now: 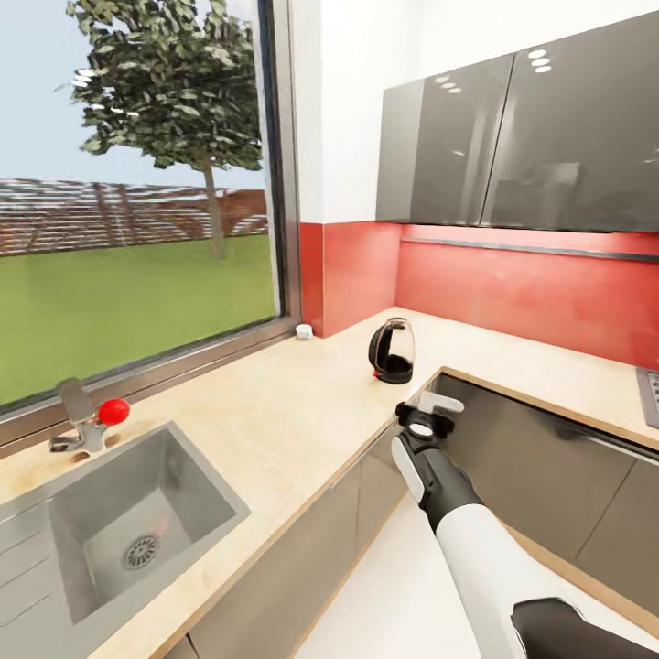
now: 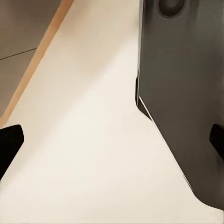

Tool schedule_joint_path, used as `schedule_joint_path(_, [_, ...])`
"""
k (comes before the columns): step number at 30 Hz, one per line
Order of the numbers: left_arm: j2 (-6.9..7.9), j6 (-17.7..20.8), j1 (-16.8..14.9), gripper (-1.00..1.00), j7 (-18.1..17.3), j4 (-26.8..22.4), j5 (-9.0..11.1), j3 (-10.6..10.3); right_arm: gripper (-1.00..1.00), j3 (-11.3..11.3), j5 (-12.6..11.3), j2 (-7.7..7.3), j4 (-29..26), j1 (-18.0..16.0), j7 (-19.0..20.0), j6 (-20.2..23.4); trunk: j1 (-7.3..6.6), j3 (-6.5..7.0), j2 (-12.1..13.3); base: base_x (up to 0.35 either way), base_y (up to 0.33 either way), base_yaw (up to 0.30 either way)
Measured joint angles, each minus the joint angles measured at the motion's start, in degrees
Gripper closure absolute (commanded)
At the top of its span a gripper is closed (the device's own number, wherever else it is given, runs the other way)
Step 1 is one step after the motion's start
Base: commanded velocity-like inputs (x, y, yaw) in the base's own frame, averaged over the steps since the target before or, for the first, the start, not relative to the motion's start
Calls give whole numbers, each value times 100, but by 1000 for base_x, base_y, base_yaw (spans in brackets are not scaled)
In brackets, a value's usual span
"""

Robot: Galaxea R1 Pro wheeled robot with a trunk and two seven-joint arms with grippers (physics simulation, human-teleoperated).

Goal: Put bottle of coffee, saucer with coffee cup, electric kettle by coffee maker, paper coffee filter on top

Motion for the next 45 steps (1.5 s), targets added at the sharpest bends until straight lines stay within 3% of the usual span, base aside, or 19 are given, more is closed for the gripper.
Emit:
schedule_joint_path(6, [-6,0,0,-100,-1,-2,0,-3,-100,409,-21,0,-24,0,-339,-3,0,0,0,300,-178,0])
schedule_joint_path(11, [-40,0,0,-100,3,-5,0,0,-100,533,-29,0,-53,0,-376,2,0,0,0,286,-205,0])
schedule_joint_path(27, [-106,0,0,-100,9,-7,0,-8,-100,555,-37,0,8,0,-234,-27,3,0,0,184,-158,0])
schedule_joint_path(45, [-101,0,1,-100,3,-8,0,-8,-100,554,-37,0,13,8,-204,-28,3,0,1,0,0,259])
